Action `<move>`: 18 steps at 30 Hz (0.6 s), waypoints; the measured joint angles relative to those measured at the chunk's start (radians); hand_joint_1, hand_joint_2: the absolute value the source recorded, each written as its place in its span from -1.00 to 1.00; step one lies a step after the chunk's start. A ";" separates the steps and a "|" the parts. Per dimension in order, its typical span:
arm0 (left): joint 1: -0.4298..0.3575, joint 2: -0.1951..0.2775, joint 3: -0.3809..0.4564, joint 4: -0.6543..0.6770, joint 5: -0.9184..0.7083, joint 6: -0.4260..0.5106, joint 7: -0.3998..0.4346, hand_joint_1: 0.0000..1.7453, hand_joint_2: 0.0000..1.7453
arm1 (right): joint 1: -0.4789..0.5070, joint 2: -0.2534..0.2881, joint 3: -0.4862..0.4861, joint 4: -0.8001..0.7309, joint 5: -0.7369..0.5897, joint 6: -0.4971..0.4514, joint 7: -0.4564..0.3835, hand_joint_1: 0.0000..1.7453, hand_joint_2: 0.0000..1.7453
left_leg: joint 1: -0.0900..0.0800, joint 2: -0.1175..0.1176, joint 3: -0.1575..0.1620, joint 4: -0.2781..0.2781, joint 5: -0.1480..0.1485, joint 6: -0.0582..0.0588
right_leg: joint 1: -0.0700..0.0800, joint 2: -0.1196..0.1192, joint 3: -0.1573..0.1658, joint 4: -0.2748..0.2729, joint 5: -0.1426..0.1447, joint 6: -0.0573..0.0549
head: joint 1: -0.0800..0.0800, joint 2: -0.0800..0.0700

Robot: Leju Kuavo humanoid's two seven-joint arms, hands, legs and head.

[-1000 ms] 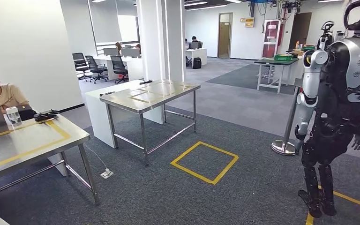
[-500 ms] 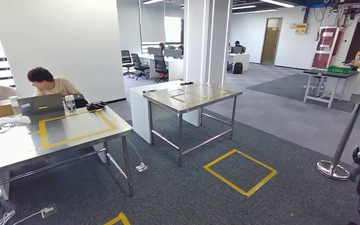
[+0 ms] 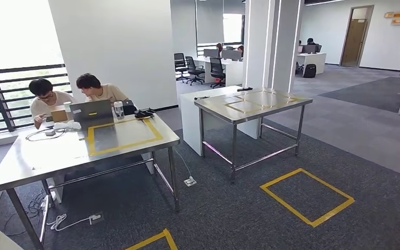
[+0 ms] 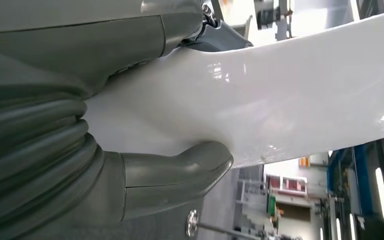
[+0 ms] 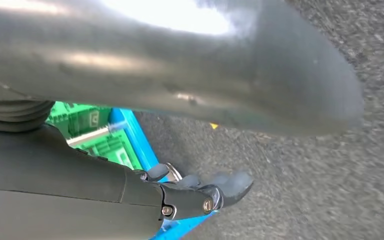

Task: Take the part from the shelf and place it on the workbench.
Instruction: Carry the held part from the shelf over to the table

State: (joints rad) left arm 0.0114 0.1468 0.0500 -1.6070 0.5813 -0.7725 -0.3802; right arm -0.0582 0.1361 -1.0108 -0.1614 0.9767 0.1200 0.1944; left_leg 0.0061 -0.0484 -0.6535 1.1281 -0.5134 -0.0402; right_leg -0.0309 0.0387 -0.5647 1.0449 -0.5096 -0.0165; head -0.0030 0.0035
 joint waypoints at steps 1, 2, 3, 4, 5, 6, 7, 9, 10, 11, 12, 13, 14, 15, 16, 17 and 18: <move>0.010 0.002 0.020 -0.001 0.003 -0.013 0.000 1.00 1.00 | 0.002 0.000 0.000 0.000 0.001 0.002 0.000 -1.00 -1.00 | 0.000 0.026 -0.032 0.064 -0.033 -0.003 | 0.002 -0.009 0.000 0.000 -0.001 -0.004 | -0.002 0.000; 0.020 0.003 0.035 -0.002 0.004 -0.022 0.003 1.00 1.00 | 0.004 -0.001 -0.001 0.000 0.000 0.003 0.000 -1.00 -1.00 | 0.001 0.037 -0.064 0.129 -0.060 -0.005 | 0.005 -0.018 0.000 0.000 -0.003 -0.006 | -0.002 0.000; 0.028 0.003 0.044 -0.002 0.002 -0.028 0.011 1.00 1.00 | 0.004 -0.001 -0.002 0.000 -0.002 0.003 0.000 -1.00 -1.00 | 0.002 0.041 -0.087 0.174 -0.073 -0.005 | 0.006 -0.028 0.001 0.000 -0.004 -0.008 | -0.002 0.000; 0.033 0.003 0.049 -0.002 -0.004 -0.030 0.023 1.00 1.00 | 0.003 -0.001 -0.003 0.000 -0.007 0.003 0.000 -1.00 -1.00 | 0.002 0.042 -0.092 0.183 -0.065 -0.004 | 0.008 -0.036 0.002 0.000 -0.006 -0.008 | -0.002 0.000; 0.035 0.002 0.052 -0.002 -0.013 -0.027 0.038 1.00 1.00 | 0.000 -0.002 -0.005 0.000 -0.012 0.002 0.000 -1.00 -1.00 | 0.002 0.042 -0.076 0.153 -0.040 -0.001 | 0.009 -0.043 0.004 0.000 -0.008 -0.008 | -0.002 0.000; 0.032 0.001 0.052 -0.001 -0.023 -0.021 0.052 1.00 1.00 | -0.003 -0.002 -0.006 0.000 -0.018 0.002 0.000 -1.00 -1.00 | 0.001 0.042 -0.042 0.090 -0.005 0.004 | 0.010 -0.048 0.008 0.000 -0.010 -0.007 | -0.003 0.000; 0.027 0.000 0.051 0.000 -0.033 -0.012 0.064 1.00 1.00 | -0.007 -0.001 -0.007 0.000 -0.021 0.001 0.000 -1.00 -1.00 | -0.001 0.044 -0.004 0.017 0.022 0.011 | 0.011 -0.053 0.010 0.000 -0.012 -0.005 | -0.003 0.000; 0.016 -0.002 0.049 0.003 -0.045 0.001 0.074 1.00 1.00 | -0.013 0.000 -0.008 0.000 -0.025 -0.002 -0.002 -1.00 -1.00 | -0.007 0.048 0.047 -0.077 0.049 0.023 | 0.014 -0.058 0.012 0.001 -0.015 0.003 | -0.003 0.000; 0.011 -0.004 0.048 0.005 -0.048 0.006 0.076 1.00 1.00 | -0.014 -0.001 -0.009 0.000 -0.025 -0.003 -0.002 -1.00 -1.00 | -0.008 0.049 0.055 -0.091 0.049 0.023 | 0.016 -0.058 0.012 0.001 -0.017 0.003 | -0.002 0.000; 0.009 -0.006 0.048 0.006 -0.052 0.009 0.075 1.00 1.00 | -0.015 -0.002 -0.009 0.000 -0.025 -0.005 -0.003 -1.00 -1.00 | -0.009 0.048 0.057 -0.093 0.051 0.022 | 0.018 -0.058 0.013 0.000 -0.017 0.002 | -0.001 0.000; 0.007 -0.007 0.048 0.008 -0.054 0.012 0.074 1.00 1.00 | -0.016 -0.003 -0.010 0.000 -0.025 -0.006 -0.003 -1.00 -1.00 | -0.009 0.047 0.057 -0.094 0.052 0.021 | 0.019 -0.058 0.014 -0.002 -0.017 0.001 | 0.000 0.000; 0.007 -0.009 0.048 0.009 -0.058 0.016 0.072 1.00 1.00 | -0.016 -0.003 -0.010 0.000 -0.025 -0.007 -0.003 -1.00 -1.00 | -0.009 0.047 0.057 -0.094 0.052 0.021 | 0.019 -0.058 0.016 -0.005 -0.016 -0.001 | 0.001 0.000; 0.006 -0.009 0.048 0.010 -0.062 0.020 0.069 1.00 1.00 | -0.016 -0.003 -0.011 0.000 -0.024 -0.007 -0.003 -1.00 -1.00 | -0.010 0.047 0.057 -0.094 0.051 0.024 | 0.018 -0.058 0.018 -0.008 -0.014 0.002 | 0.001 0.000; 0.006 -0.009 0.048 0.010 -0.065 0.025 0.067 1.00 1.00 | -0.016 -0.003 -0.011 0.000 -0.024 -0.007 -0.003 -1.00 -1.00 | -0.010 0.047 0.057 -0.094 0.051 0.026 | 0.018 -0.057 0.019 -0.011 -0.013 0.004 | 0.001 0.000; 0.006 -0.009 0.048 0.010 -0.067 0.029 0.064 1.00 1.00 | -0.016 -0.003 -0.012 0.000 -0.023 -0.007 -0.003 -1.00 -1.00 | -0.010 0.047 0.058 -0.094 0.050 0.029 | 0.018 -0.057 0.021 -0.014 -0.012 0.007 | 0.002 0.000; 0.005 -0.009 0.048 0.010 -0.069 0.031 0.062 1.00 1.00 | -0.016 -0.003 -0.012 0.000 -0.022 -0.007 -0.003 -1.00 -1.00 | -0.010 0.047 0.058 -0.094 0.050 0.030 | 0.018 -0.057 0.021 -0.016 -0.011 0.009 | 0.002 0.000; 0.005 -0.010 0.047 0.009 -0.069 0.033 0.062 1.00 1.00 | -0.016 -0.003 -0.013 0.000 -0.022 -0.007 -0.003 -1.00 -1.00 | -0.010 0.048 0.058 -0.094 0.050 0.032 | 0.018 -0.057 0.022 -0.018 -0.010 0.011 | 0.002 0.000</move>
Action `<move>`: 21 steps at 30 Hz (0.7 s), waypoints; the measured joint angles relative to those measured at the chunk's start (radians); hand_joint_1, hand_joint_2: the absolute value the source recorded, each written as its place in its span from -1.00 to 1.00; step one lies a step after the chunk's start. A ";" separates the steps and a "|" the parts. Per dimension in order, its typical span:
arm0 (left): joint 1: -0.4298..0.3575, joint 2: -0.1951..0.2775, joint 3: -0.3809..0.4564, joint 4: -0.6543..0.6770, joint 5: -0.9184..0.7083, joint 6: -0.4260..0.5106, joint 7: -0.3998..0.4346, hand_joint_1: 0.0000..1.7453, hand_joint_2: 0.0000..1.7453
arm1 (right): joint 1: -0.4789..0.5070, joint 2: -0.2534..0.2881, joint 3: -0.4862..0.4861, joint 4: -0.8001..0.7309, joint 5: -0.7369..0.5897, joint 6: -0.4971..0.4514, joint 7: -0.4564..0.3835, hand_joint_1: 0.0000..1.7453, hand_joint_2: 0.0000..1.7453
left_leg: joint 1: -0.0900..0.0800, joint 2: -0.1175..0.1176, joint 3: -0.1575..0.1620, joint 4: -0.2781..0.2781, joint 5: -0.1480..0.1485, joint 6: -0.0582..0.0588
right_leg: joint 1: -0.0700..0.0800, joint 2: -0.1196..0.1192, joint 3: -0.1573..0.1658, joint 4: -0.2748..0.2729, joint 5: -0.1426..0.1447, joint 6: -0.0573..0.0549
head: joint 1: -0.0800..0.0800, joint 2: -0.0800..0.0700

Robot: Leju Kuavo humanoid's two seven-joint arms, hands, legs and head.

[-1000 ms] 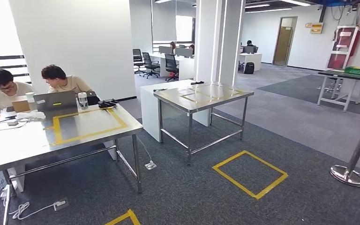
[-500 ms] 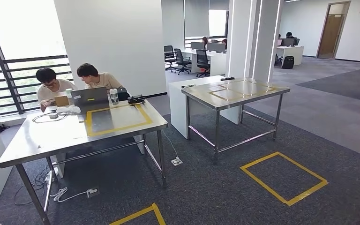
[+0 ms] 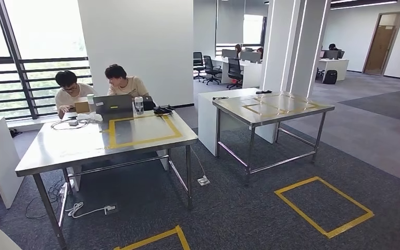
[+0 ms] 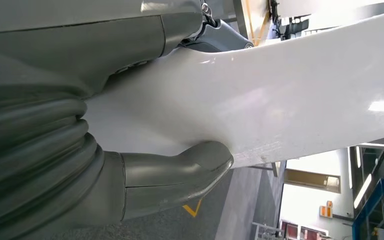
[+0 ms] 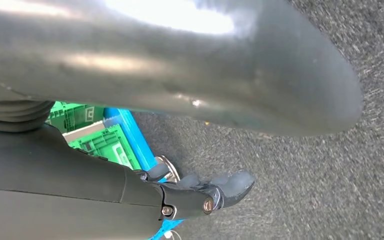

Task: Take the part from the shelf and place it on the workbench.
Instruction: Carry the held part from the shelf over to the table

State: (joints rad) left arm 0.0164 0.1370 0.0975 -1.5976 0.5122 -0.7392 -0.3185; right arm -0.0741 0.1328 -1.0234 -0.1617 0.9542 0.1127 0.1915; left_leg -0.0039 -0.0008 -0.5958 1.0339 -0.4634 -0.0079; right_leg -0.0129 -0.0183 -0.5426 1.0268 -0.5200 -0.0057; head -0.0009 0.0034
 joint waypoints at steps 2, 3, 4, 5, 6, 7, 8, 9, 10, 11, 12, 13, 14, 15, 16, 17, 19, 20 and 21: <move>-0.003 -0.002 -0.002 0.000 -0.001 0.003 0.000 1.00 1.00 | 0.000 0.000 -0.001 0.000 -0.002 -0.001 0.000 -1.00 -1.00 | 0.000 0.000 0.000 0.000 0.000 0.002 | -0.001 0.000 0.001 -0.002 0.001 0.005 | 0.000 0.000; -0.005 -0.003 -0.003 0.000 -0.001 0.005 0.000 1.00 1.00 | 0.000 0.000 -0.002 0.000 -0.005 -0.002 0.000 -1.00 -1.00 | -0.001 0.000 0.000 0.000 0.000 0.003 | -0.001 0.000 0.001 -0.003 0.002 0.007 | 0.000 0.000; -0.007 -0.004 -0.005 0.000 -0.001 0.007 0.000 1.00 1.00 | 0.000 0.000 -0.003 0.000 -0.008 -0.003 0.000 -1.00 -1.00 | -0.001 0.000 0.000 0.000 0.000 0.004 | -0.001 0.000 0.002 -0.004 0.002 0.008 | 0.000 0.000; -0.010 -0.005 -0.008 0.000 -0.001 0.008 0.000 1.00 1.00 | 0.000 0.000 -0.004 0.000 -0.011 -0.004 0.000 -1.00 -1.00 | -0.001 0.000 0.000 0.000 0.000 0.005 | -0.001 0.000 0.002 -0.004 0.002 0.010 | 0.000 0.000; -0.011 -0.005 -0.010 0.000 -0.001 0.009 0.000 1.00 1.00 | 0.000 0.000 -0.006 0.000 -0.014 -0.005 0.000 -1.00 -1.00 | -0.001 0.000 0.000 0.000 0.000 0.005 | -0.001 0.000 0.002 -0.004 0.002 0.010 | 0.000 0.000; -0.012 -0.005 -0.012 0.000 0.001 0.009 -0.001 1.00 1.00 | 0.000 0.000 -0.008 0.000 -0.017 -0.006 0.000 -1.00 -1.00 | -0.001 0.000 0.000 0.000 0.000 0.005 | -0.001 0.000 0.002 -0.004 0.003 0.011 | 0.000 0.000; -0.012 -0.005 -0.014 0.000 0.003 0.009 -0.003 1.00 1.00 | 0.000 0.000 -0.011 0.000 -0.019 -0.006 0.000 -1.00 -1.00 | -0.001 0.000 0.000 0.000 0.000 0.005 | -0.001 0.000 0.002 -0.004 0.003 0.011 | 0.000 0.000; -0.012 -0.004 -0.015 0.001 0.005 0.009 -0.005 1.00 1.00 | 0.000 0.000 -0.014 0.000 -0.021 -0.006 0.000 -1.00 -1.00 | -0.001 0.000 0.000 0.000 0.000 0.006 | -0.001 0.000 0.002 -0.004 0.003 0.011 | 0.000 0.000; -0.012 -0.003 -0.016 0.001 0.008 0.009 -0.006 1.00 1.00 | 0.000 0.000 -0.017 0.000 -0.023 -0.006 0.000 -1.00 -1.00 | -0.003 0.000 -0.001 0.002 -0.001 0.007 | -0.003 0.000 0.002 -0.006 0.004 0.013 | 0.000 0.000; -0.013 -0.001 -0.017 0.001 0.010 0.009 -0.008 1.00 1.00 | 0.000 0.000 -0.019 0.000 -0.024 -0.006 0.000 -1.00 -1.00 | -0.005 0.000 -0.002 0.001 -0.002 0.013 | -0.006 -0.001 0.004 -0.010 0.005 0.018 | 0.000 0.000; -0.014 0.002 -0.019 0.001 0.011 0.009 -0.009 1.00 1.00 | -0.001 0.000 -0.021 0.000 -0.025 -0.006 0.000 -1.00 -1.00 | -0.007 0.000 -0.001 -0.004 -0.004 0.020 | -0.008 -0.002 0.007 -0.016 0.007 0.023 | -0.001 0.000; -0.015 0.006 -0.021 0.001 0.013 0.009 -0.010 1.00 1.00 | -0.001 0.000 -0.023 0.000 -0.027 -0.006 0.002 -1.00 -1.00 | -0.004 0.000 0.007 -0.017 -0.002 0.029 | -0.009 -0.003 0.012 -0.022 0.008 0.029 | -0.001 0.000; -0.017 0.009 -0.023 0.002 0.015 0.009 -0.013 1.00 1.00 | -0.002 0.000 -0.024 0.000 -0.029 -0.006 0.004 -1.00 -1.00 | -0.001 -0.001 0.019 -0.036 0.001 0.038 | -0.008 -0.002 0.013 -0.016 0.004 0.033 | -0.001 0.000; -0.022 0.011 -0.025 0.003 0.017 0.009 -0.015 1.00 1.00 | -0.002 0.000 -0.025 0.000 -0.031 -0.006 0.008 -1.00 -1.00 | 0.003 0.000 0.033 -0.053 0.007 0.043 | -0.006 0.003 0.005 0.006 -0.008 0.034 | -0.001 0.000; -0.025 0.011 -0.027 0.004 0.019 0.009 -0.018 1.00 1.00 | -0.002 0.000 -0.026 0.000 -0.031 -0.006 0.011 -1.00 -1.00 | 0.007 0.000 0.045 -0.065 0.011 0.047 | -0.006 0.008 -0.017 0.052 -0.028 0.035 | 0.000 0.000; -0.029 0.011 -0.029 0.007 0.021 0.009 -0.021 1.00 1.00 | -0.002 -0.001 -0.026 0.000 -0.032 -0.006 0.012 -1.00 -1.00 | 0.007 -0.001 0.050 -0.067 0.009 0.047 | -0.006 0.013 -0.051 0.114 -0.054 0.036 | 0.001 0.000; -0.030 0.011 -0.034 0.014 0.024 0.009 -0.026 1.00 1.00 | 0.000 -0.003 -0.027 0.000 -0.032 -0.006 0.013 -1.00 -1.00 | 0.008 -0.003 0.054 -0.063 0.000 0.044 | -0.009 0.017 -0.126 0.229 -0.088 0.040 | 0.003 0.000; -0.030 0.012 -0.036 0.018 0.026 0.009 -0.028 1.00 1.00 | 0.002 -0.003 -0.028 0.000 -0.032 -0.006 0.015 -1.00 -1.00 | 0.009 -0.004 0.056 -0.059 -0.007 0.040 | -0.011 0.018 -0.144 0.244 -0.077 0.043 | 0.003 0.000; -0.030 0.013 -0.038 0.022 0.028 0.009 -0.031 1.00 1.00 | 0.003 -0.004 -0.028 0.000 -0.032 -0.006 0.020 -1.00 -1.00 | 0.013 -0.006 0.061 -0.054 -0.015 0.034 | -0.015 0.017 -0.143 0.221 -0.048 0.047 | 0.004 0.000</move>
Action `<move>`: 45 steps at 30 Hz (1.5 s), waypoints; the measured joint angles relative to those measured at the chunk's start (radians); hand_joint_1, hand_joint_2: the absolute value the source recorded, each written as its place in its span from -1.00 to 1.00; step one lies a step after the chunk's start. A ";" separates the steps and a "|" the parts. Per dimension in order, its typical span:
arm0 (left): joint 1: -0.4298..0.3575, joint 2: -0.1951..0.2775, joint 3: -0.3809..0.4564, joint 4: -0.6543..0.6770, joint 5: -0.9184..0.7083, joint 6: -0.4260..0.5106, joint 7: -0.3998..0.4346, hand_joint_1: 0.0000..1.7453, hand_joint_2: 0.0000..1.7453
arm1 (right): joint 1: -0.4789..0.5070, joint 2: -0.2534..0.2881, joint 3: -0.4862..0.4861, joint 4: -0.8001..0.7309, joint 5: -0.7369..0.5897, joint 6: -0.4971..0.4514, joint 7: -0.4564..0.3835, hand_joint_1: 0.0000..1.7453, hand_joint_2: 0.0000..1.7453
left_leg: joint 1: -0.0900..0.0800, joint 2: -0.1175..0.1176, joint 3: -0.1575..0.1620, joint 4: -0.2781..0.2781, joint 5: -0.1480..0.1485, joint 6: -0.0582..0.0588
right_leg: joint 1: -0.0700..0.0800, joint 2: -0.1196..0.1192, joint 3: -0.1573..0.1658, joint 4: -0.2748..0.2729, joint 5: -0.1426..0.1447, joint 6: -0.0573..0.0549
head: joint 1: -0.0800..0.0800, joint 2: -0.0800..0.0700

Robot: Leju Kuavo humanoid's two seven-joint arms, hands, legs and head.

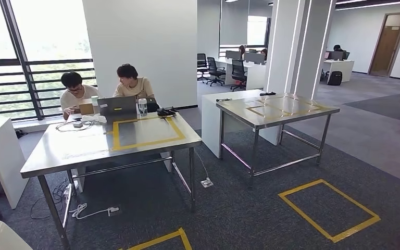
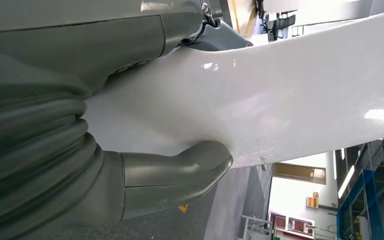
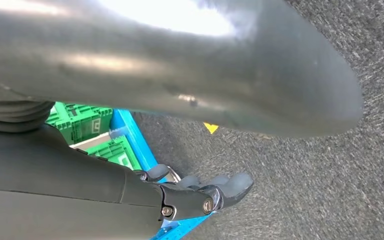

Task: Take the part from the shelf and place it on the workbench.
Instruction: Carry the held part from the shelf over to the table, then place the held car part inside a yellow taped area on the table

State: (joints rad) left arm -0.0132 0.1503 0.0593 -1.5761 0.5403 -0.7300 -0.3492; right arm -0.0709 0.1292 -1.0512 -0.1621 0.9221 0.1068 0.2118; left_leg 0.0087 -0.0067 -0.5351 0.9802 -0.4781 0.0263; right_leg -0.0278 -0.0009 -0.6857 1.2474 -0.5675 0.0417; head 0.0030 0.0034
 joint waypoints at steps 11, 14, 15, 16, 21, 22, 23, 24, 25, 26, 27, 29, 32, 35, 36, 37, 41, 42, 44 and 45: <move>-0.019 0.035 -0.016 0.022 0.020 -0.004 -0.021 1.00 1.00 | 0.001 0.004 -0.004 0.000 -0.001 0.001 0.019 -1.00 -1.00 | 0.007 0.004 -0.057 0.185 -0.107 -0.069 | -0.009 0.005 0.140 -0.195 0.025 -0.055 | -0.009 0.000; -0.023 0.038 -0.020 0.038 0.023 -0.004 -0.024 1.00 1.00 | 0.002 0.004 -0.010 0.000 -0.005 0.001 0.017 -1.00 -1.00 | 0.006 0.004 -0.216 0.355 -0.102 -0.065 | -0.004 0.005 0.189 -0.202 -0.013 -0.059 | -0.011 0.000; -0.023 0.038 -0.022 0.042 0.023 -0.004 -0.024 1.00 1.00 | 0.003 0.004 -0.012 0.000 -0.007 0.001 0.018 -1.00 -1.00 | 0.004 0.004 -0.241 0.345 -0.058 -0.059 | -0.002 0.007 0.209 -0.205 -0.027 -0.059 | -0.011 0.000; -0.024 0.038 -0.024 0.046 0.022 -0.004 -0.024 1.00 1.00 | 0.004 0.004 -0.015 0.000 -0.008 0.001 0.019 -1.00 -1.00 | 0.000 0.004 -0.245 0.294 0.006 -0.050 | 0.000 0.009 0.233 -0.210 -0.042 -0.060 | -0.011 0.000; -0.028 0.041 -0.035 0.059 0.021 -0.003 -0.031 1.00 1.00 | 0.008 0.011 -0.020 0.002 -0.007 0.000 0.006 -1.00 -1.00 | -0.028 0.005 -0.171 0.056 0.129 -0.011 | 0.002 0.013 0.326 -0.276 -0.079 -0.043 | -0.013 -0.001; -0.029 0.040 -0.035 0.058 0.020 -0.003 -0.033 1.00 1.00 | 0.007 0.011 -0.021 0.001 -0.006 0.000 0.008 -1.00 -1.00 | -0.028 0.006 -0.154 0.041 0.113 -0.010 | 0.002 0.013 0.333 -0.272 -0.064 -0.036 | -0.012 0.000; -0.029 0.039 -0.036 0.057 0.018 -0.002 -0.034 1.00 1.00 | 0.006 0.011 -0.022 0.001 -0.006 0.001 0.018 -1.00 -1.00 | -0.026 0.005 -0.135 0.028 0.099 -0.009 | 0.002 0.011 0.328 -0.243 -0.041 -0.031 | -0.009 0.000; -0.028 0.038 -0.036 0.056 0.016 -0.002 -0.036 1.00 1.00 | 0.003 0.011 -0.023 0.001 -0.005 0.001 0.030 -1.00 -1.00 | -0.024 0.005 -0.109 0.012 0.087 -0.005 | 0.003 0.010 0.304 -0.188 -0.012 -0.031 | -0.007 0.000; -0.028 0.035 -0.036 0.055 0.013 -0.002 -0.037 1.00 1.00 | 0.001 0.011 -0.023 0.001 -0.003 0.001 0.038 -1.00 -1.00 | -0.023 0.004 -0.079 -0.004 0.074 -0.002 | 0.004 0.009 0.262 -0.116 0.007 -0.032 | -0.004 0.000; -0.026 0.032 -0.036 0.056 0.011 -0.002 -0.037 1.00 1.00 | 0.001 0.010 -0.023 0.001 -0.002 0.001 0.040 -1.00 -1.00 | -0.022 0.004 -0.050 -0.018 0.060 0.001 | 0.007 0.008 0.212 -0.046 0.004 -0.034 | -0.003 0.000; -0.025 0.029 -0.037 0.058 0.009 -0.002 -0.038 1.00 1.00 | 0.003 0.009 -0.023 0.001 -0.001 0.001 0.037 -1.00 -1.00 | -0.022 0.003 -0.022 -0.027 0.044 0.004 | 0.010 0.008 0.161 0.006 -0.023 -0.034 | -0.002 0.000; -0.022 0.024 -0.037 0.060 0.006 -0.002 -0.038 1.00 1.00 | 0.010 0.007 -0.023 0.001 0.000 0.002 0.033 -1.00 -1.00 | -0.022 -0.002 0.032 -0.037 0.007 0.004 | 0.015 0.008 0.077 0.036 -0.120 -0.029 | -0.001 0.000; -0.021 0.021 -0.037 0.061 0.004 -0.002 -0.039 1.00 1.00 | 0.018 0.006 -0.023 0.001 0.002 0.002 0.044 -1.00 -1.00 | -0.022 -0.010 0.116 -0.039 -0.060 -0.001 | 0.013 0.007 0.004 -0.069 -0.114 -0.025 | 0.000 0.000; -0.019 0.018 -0.038 0.068 0.003 -0.002 -0.039 1.00 1.00 | 0.033 0.005 -0.023 0.002 0.002 0.002 0.039 -1.00 -1.00 | -0.025 -0.016 0.182 -0.029 -0.138 -0.013 | 0.015 -0.004 -0.026 -0.193 0.152 -0.032 | -0.002 -0.001; -0.019 0.018 -0.038 0.070 0.003 -0.002 -0.039 1.00 1.00 | 0.034 0.004 -0.024 0.001 0.002 0.003 0.040 -1.00 -1.00 | -0.025 -0.019 0.202 -0.021 -0.156 -0.020 | 0.017 -0.006 -0.022 -0.199 0.186 -0.039 | -0.003 -0.001; -0.020 0.018 -0.038 0.069 0.002 -0.002 -0.039 1.00 1.00 | 0.028 0.004 -0.024 0.001 0.002 0.003 0.047 -1.00 -1.00 | -0.023 -0.021 0.207 -0.002 -0.160 -0.027 | 0.020 -0.007 -0.008 -0.189 0.175 -0.049 | -0.002 0.000; -0.030 0.020 -0.040 0.061 0.003 -0.002 -0.041 1.00 1.00 | 0.000 -0.003 -0.024 0.000 0.002 0.003 0.052 -1.00 -1.00 | -0.015 -0.007 0.038 0.286 -0.076 -0.049 | 0.018 0.002 0.073 -0.197 0.105 -0.079 | -0.005 0.000; -0.029 0.020 -0.040 0.061 0.003 -0.002 -0.041 1.00 1.00 | 0.001 -0.004 -0.024 0.000 0.002 0.003 0.031 -1.00 -1.00 | -0.012 -0.005 -0.022 0.338 -0.096 -0.055 | 0.018 0.003 0.100 -0.204 0.086 -0.082 | -0.006 0.000; -0.024 0.020 -0.041 0.062 0.003 -0.002 -0.040 1.00 1.00 | 0.006 -0.004 -0.025 0.000 0.002 0.003 -0.010 -1.00 -1.00 | -0.007 -0.003 -0.118 0.368 -0.189 -0.061 | 0.016 0.005 0.158 -0.218 0.048 -0.082 | -0.006 0.000; -0.023 0.021 -0.041 0.062 0.003 -0.002 -0.040 1.00 1.00 | 0.009 -0.004 -0.025 0.000 0.002 0.003 -0.020 -1.00 -1.00 | -0.006 -0.002 -0.153 0.356 -0.229 -0.062 | 0.015 0.007 0.188 -0.224 0.028 -0.080 | -0.006 0.000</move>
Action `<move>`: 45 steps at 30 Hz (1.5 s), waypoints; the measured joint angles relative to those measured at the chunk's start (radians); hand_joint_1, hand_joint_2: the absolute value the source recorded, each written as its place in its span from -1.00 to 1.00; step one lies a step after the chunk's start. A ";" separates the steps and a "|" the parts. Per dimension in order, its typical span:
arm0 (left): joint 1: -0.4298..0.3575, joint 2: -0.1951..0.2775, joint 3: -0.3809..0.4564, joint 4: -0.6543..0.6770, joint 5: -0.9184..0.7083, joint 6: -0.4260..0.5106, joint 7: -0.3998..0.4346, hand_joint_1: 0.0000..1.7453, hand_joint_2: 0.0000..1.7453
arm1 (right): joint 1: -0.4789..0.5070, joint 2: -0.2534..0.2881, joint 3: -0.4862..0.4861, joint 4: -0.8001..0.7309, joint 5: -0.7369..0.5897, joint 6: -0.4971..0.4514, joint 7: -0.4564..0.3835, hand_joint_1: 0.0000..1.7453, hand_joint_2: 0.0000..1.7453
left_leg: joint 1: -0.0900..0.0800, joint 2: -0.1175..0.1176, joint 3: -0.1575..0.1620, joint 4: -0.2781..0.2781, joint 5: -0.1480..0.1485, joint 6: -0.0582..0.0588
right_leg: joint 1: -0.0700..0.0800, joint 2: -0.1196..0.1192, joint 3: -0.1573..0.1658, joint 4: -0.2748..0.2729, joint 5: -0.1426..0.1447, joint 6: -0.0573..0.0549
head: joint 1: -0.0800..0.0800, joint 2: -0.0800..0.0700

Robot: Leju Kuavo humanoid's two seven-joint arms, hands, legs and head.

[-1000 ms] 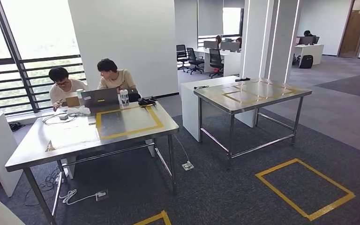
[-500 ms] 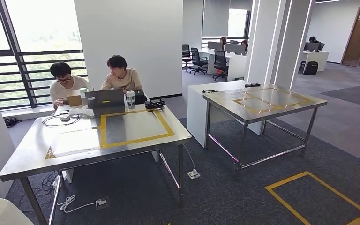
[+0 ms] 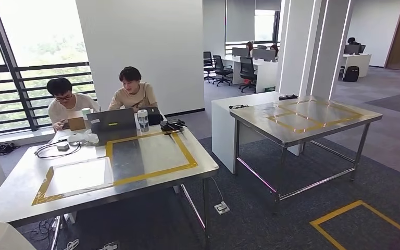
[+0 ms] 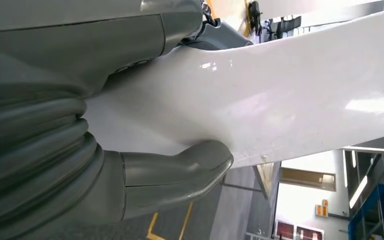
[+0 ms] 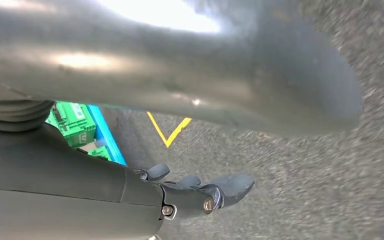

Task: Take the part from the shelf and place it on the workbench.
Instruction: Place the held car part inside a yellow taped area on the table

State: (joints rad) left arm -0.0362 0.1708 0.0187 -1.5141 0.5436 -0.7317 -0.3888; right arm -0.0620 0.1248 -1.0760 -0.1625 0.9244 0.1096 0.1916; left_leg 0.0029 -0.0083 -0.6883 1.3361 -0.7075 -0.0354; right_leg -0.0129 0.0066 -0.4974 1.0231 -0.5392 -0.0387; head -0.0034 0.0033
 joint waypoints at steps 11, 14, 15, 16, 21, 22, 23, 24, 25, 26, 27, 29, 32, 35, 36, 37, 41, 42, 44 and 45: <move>0.004 0.002 0.000 0.003 0.000 0.001 0.000 1.00 1.00 | -0.009 -0.001 -0.001 0.000 0.001 -0.001 0.045 -1.00 -1.00 | -0.002 0.002 0.015 -0.317 0.335 0.049 | -0.003 0.007 0.107 0.157 -0.044 0.048 | 0.004 0.000; 0.000 -0.001 0.000 0.005 0.000 0.001 0.001 1.00 1.00 | -0.008 -0.002 0.000 0.000 0.004 -0.001 0.041 -1.00 -1.00 | -0.007 -0.002 0.096 -0.326 0.270 0.063 | 0.001 0.002 -0.047 0.270 -0.149 0.050 | 0.007 0.000; -0.001 -0.002 0.000 0.005 0.000 0.001 0.001 1.00 1.00 | -0.006 -0.001 0.000 0.000 0.005 -0.002 0.041 -1.00 -1.00 | -0.008 -0.005 0.126 -0.329 0.248 0.064 | 0.002 0.001 -0.089 0.265 -0.199 0.051 | 0.008 0.000; -0.004 -0.003 0.000 0.007 -0.001 0.001 0.002 1.00 1.00 | -0.005 -0.001 0.000 0.000 0.005 -0.002 0.042 -1.00 -1.00 | -0.009 -0.008 0.155 -0.332 0.225 0.064 | 0.004 0.001 -0.123 0.244 -0.227 0.051 | 0.010 0.000; -0.023 -0.012 -0.001 0.015 -0.008 0.001 0.012 1.00 1.00 | -0.002 -0.001 -0.001 0.000 0.004 -0.002 0.037 -1.00 -1.00 | -0.014 -0.018 0.286 -0.341 0.106 0.053 | 0.014 -0.005 -0.174 0.030 0.094 0.035 | 0.008 0.000; -0.031 -0.014 -0.002 0.011 -0.009 0.001 0.015 1.00 1.00 | -0.008 -0.002 -0.001 -0.002 0.003 -0.002 0.051 -1.00 -1.00 | -0.013 -0.021 0.307 -0.333 0.098 0.046 | 0.017 -0.004 -0.161 0.015 0.128 0.033 | 0.007 0.000; -0.042 -0.014 -0.002 0.005 -0.010 0.000 0.017 1.00 1.00 | -0.018 -0.003 -0.001 -0.004 0.001 -0.001 0.065 -1.00 -1.00 | -0.012 -0.022 0.319 -0.312 0.099 0.039 | 0.020 -0.002 -0.144 0.014 0.118 0.030 | 0.006 0.000; -0.055 -0.014 -0.003 -0.001 -0.011 0.000 0.019 1.00 1.00 | -0.029 -0.005 -0.001 -0.006 0.000 -0.001 0.076 -1.00 -1.00 | -0.010 -0.017 0.316 -0.275 0.114 0.033 | 0.019 0.001 -0.131 0.011 0.110 0.024 | 0.006 0.000; -0.065 -0.014 -0.004 -0.006 -0.011 0.000 0.020 1.00 1.00 | -0.040 -0.008 -0.001 -0.009 0.000 -0.001 0.075 -1.00 -1.00 | -0.008 -0.011 0.291 -0.223 0.133 0.029 | 0.018 0.004 -0.120 0.010 0.101 0.016 | 0.005 0.000; -0.072 -0.015 -0.005 -0.009 -0.010 0.000 0.021 1.00 1.00 | -0.046 -0.010 -0.001 -0.011 0.000 0.000 0.056 -1.00 -1.00 | -0.008 -0.006 0.253 -0.168 0.134 0.026 | 0.016 0.006 -0.109 0.010 0.091 0.010 | 0.003 0.000; -0.073 -0.015 -0.006 -0.011 -0.010 0.000 0.022 1.00 1.00 | -0.048 -0.012 -0.001 -0.012 0.000 0.000 0.026 -1.00 -1.00 | -0.007 0.000 0.208 -0.115 0.117 0.023 | 0.014 0.007 -0.100 0.010 0.082 0.005 | 0.002 0.000; -0.063 -0.015 -0.008 -0.011 -0.010 0.000 0.024 1.00 1.00 | -0.036 -0.012 -0.001 -0.012 0.002 0.001 -0.041 -1.00 -1.00 | -0.005 0.002 0.128 -0.046 0.036 0.016 | 0.008 0.007 -0.078 0.010 0.060 0.004 | 0.000 0.000; -0.045 -0.014 -0.008 -0.011 -0.009 0.001 0.024 1.00 1.00 | -0.016 -0.005 -0.002 -0.011 0.008 0.003 -0.071 -1.00 -1.00 | 0.000 0.004 0.075 -0.083 -0.056 0.009 | 0.000 0.004 -0.032 0.011 0.024 0.011 | -0.001 0.000; -0.032 -0.013 -0.007 -0.010 -0.008 0.004 0.026 1.00 1.00 | -0.009 0.001 -0.002 -0.009 0.011 0.003 -0.015 -1.00 -1.00 | 0.001 0.010 0.068 -0.232 0.140 0.010 | -0.005 0.003 0.017 0.015 -0.010 0.025 | -0.004 -0.001; -0.027 -0.013 -0.007 -0.009 -0.008 0.004 0.028 1.00 1.00 | -0.008 0.001 -0.002 -0.008 0.011 0.003 -0.003 -1.00 -1.00 | -0.001 0.012 0.067 -0.261 0.214 0.014 | -0.004 0.004 0.025 0.016 -0.022 0.032 | -0.004 -0.001; -0.024 -0.013 -0.007 -0.008 -0.008 0.005 0.030 1.00 1.00 | -0.007 0.001 -0.002 -0.008 0.011 0.002 0.003 -1.00 -1.00 | -0.002 0.013 0.066 -0.272 0.258 0.020 | -0.003 0.006 0.030 0.016 -0.031 0.040 | -0.005 -0.001; -0.038 -0.016 -0.007 -0.010 -0.008 0.005 0.036 1.00 1.00 | -0.018 0.002 -0.002 -0.008 0.008 0.001 0.014 -1.00 -1.00 | 0.001 0.009 0.091 -0.290 0.249 0.047 | -0.003 0.000 0.025 0.040 -0.065 0.062 | 0.002 0.000; -0.040 -0.018 -0.007 -0.010 -0.008 0.005 0.037 1.00 1.00 | -0.019 0.002 -0.001 -0.008 0.007 0.001 0.016 -1.00 -1.00 | 0.002 0.010 0.101 -0.297 0.244 0.053 | -0.003 -0.002 -0.004 0.088 -0.081 0.064 | 0.003 0.000; -0.040 -0.021 -0.007 -0.008 -0.009 0.005 0.038 1.00 1.00 | -0.017 0.003 -0.001 -0.008 0.004 0.000 0.017 -1.00 -1.00 | -0.001 0.010 0.116 -0.303 0.229 0.062 | -0.002 -0.003 -0.104 0.225 -0.109 0.068 | 0.005 0.000; -0.038 -0.023 -0.007 -0.008 -0.010 0.005 0.039 1.00 1.00 | -0.013 0.003 -0.001 -0.008 0.003 0.000 0.019 -1.00 -1.00 | -0.003 0.009 0.124 -0.304 0.220 0.063 | -0.001 -0.003 -0.154 0.276 -0.106 0.067 | 0.006 0.000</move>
State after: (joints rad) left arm -0.0738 0.1479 0.0114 -1.5216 0.5333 -0.7263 -0.3499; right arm -0.0754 0.1276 -1.0773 -0.1705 0.9270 0.1095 0.2110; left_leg 0.0003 0.0002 -0.5640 1.0324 -0.4875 0.0279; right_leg -0.0143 0.0038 -0.6513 1.2986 -0.6449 0.0286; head 0.0024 0.0037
